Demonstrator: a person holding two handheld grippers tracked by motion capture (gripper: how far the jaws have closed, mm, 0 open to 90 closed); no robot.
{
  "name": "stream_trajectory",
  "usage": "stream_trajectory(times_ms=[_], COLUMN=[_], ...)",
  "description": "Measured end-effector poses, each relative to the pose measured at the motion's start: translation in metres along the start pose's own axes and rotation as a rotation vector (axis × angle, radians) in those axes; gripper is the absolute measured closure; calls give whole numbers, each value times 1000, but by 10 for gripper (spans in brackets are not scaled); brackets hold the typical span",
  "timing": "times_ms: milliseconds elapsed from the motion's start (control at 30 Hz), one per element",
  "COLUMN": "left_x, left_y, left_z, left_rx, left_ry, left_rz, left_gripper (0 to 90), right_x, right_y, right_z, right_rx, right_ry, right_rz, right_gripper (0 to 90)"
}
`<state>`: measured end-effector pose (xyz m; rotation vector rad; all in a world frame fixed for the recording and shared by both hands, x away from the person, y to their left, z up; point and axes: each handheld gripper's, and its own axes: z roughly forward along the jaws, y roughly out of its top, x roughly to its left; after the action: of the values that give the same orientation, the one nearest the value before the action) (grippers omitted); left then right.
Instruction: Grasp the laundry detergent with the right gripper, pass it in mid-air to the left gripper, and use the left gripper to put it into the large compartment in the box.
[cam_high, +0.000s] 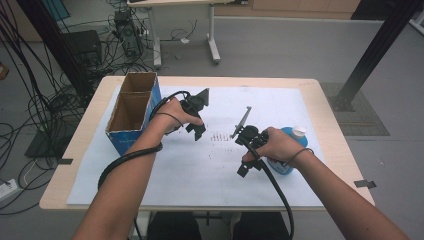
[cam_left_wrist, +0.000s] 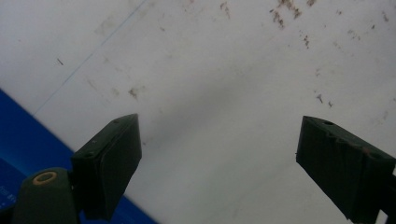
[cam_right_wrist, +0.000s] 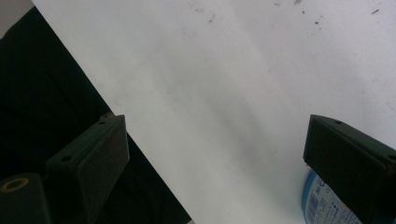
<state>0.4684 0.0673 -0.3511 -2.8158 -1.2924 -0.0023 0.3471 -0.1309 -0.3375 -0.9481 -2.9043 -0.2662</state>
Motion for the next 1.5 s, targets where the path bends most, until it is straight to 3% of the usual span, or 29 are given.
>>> stream_trajectory(times_ms=[367,533,833,1033,1500], left_x=[-7,-13,-18,-20,-24], left_y=[-8,-13,-30,-40,-53], left_z=[2,2,2,4,15], left_rx=[6,-21,-19,-22,-11], left_ry=[-29,-43,-23,-39,-58], left_rz=[-41,-55,-87,-100,-113], left_gripper=[141,141,140,132,125], right_x=[5,8,10,11,16], right_y=[-9,-15,-27,-36,-60], right_z=[-2,1,3,3,13], right_rx=[-30,-32,-47,-56,-27], right_ry=[17,12,-5,18,41], right_rz=[-15,-23,-31,-33,-35], right_gripper=[66,65,65,71,69])
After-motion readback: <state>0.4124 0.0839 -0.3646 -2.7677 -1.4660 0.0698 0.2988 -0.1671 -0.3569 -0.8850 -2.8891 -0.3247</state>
